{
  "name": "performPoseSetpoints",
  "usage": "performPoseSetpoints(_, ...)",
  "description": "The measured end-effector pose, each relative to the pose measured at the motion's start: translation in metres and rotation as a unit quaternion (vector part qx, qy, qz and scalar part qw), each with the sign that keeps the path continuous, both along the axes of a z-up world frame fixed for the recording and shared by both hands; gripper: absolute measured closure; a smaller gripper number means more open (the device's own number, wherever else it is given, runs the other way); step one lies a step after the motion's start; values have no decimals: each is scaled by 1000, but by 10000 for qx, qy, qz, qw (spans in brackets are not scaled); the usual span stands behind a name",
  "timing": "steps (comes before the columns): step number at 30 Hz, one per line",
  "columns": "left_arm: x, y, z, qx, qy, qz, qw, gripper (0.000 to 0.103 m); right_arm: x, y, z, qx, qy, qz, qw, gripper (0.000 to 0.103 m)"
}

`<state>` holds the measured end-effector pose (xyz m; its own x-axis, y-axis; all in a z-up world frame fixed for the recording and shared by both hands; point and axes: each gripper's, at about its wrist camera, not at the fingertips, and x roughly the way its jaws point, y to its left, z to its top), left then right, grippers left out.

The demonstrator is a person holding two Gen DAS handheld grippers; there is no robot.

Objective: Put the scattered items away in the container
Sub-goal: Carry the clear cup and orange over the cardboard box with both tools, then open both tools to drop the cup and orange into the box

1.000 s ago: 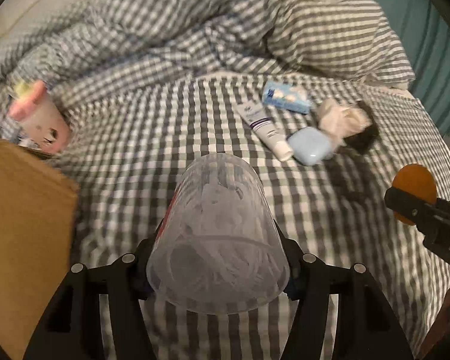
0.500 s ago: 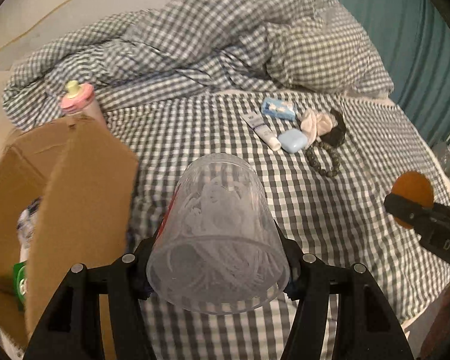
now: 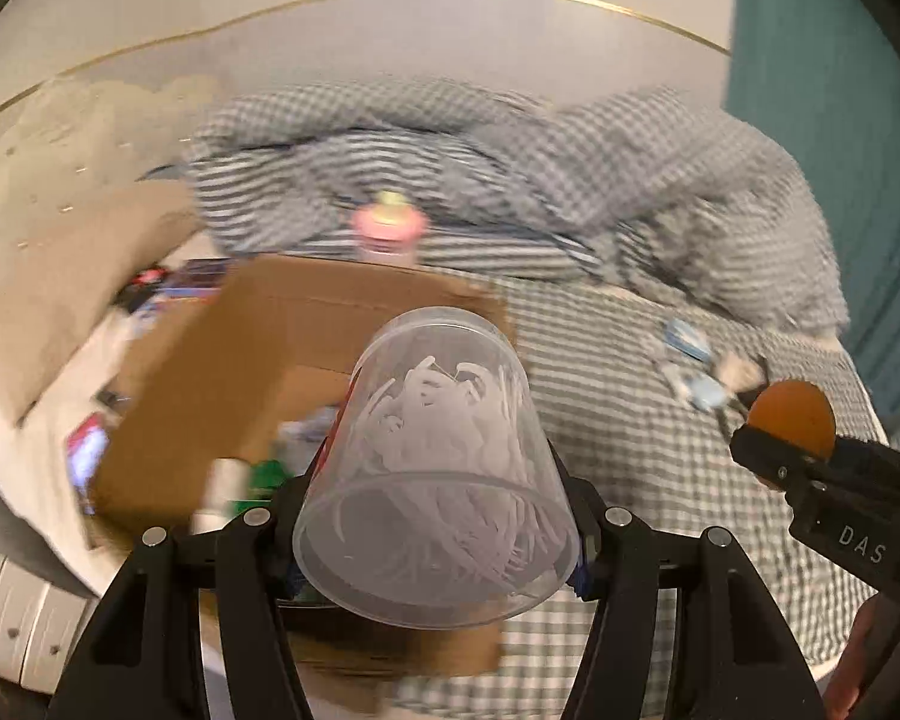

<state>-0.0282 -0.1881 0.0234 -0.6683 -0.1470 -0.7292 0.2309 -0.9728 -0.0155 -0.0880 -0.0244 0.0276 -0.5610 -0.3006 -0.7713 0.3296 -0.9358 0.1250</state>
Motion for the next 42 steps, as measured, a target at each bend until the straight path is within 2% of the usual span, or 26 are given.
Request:
performPoseSetpoints(4,11,-51,-5,64,-88,418,9991,40,-4,-67,5,-102,-55,597,9981,48)
performPoseSetpoints(9,16,-105,-31,326,-285,835,9956,40,-10,-138,0,138,-104,1121,9935,48)
performPoseSetpoints(15,4,-121,-56,374,-496,841,9945,40,-19,-183,-25,466,-224,1264,9906,48)
performPoseSetpoints(16,2,-121,-58,314,-526,792,9950,39,-22,-184,-28,507,-240,1259,9905,42)
performPoseSetpoints(17,1,-119,-58,209,-525,771,9954,37,-22,-184,-29,568,-174,1222,9907,35)
performPoseSetpoints(18,0,-118,-58,130,-522,757,9957,24,-22,-181,-28,624,-39,1108,9919,19)
performPoseSetpoints(20,-2,-115,-56,-61,-491,718,9962,5,-22,-174,-23,651,146,963,9931,15)
performPoseSetpoints(23,-3,-109,-51,-79,-354,600,9975,4,-25,-165,-16,612,190,860,9942,15)
performPoseSetpoints(33,-3,-74,-42,-171,-327,334,9988,4,-13,-110,1,440,258,497,9975,15)
performPoseSetpoints(42,16,-3,-10,-243,58,-142,9996,2,28,-7,26,345,537,-184,9978,15)
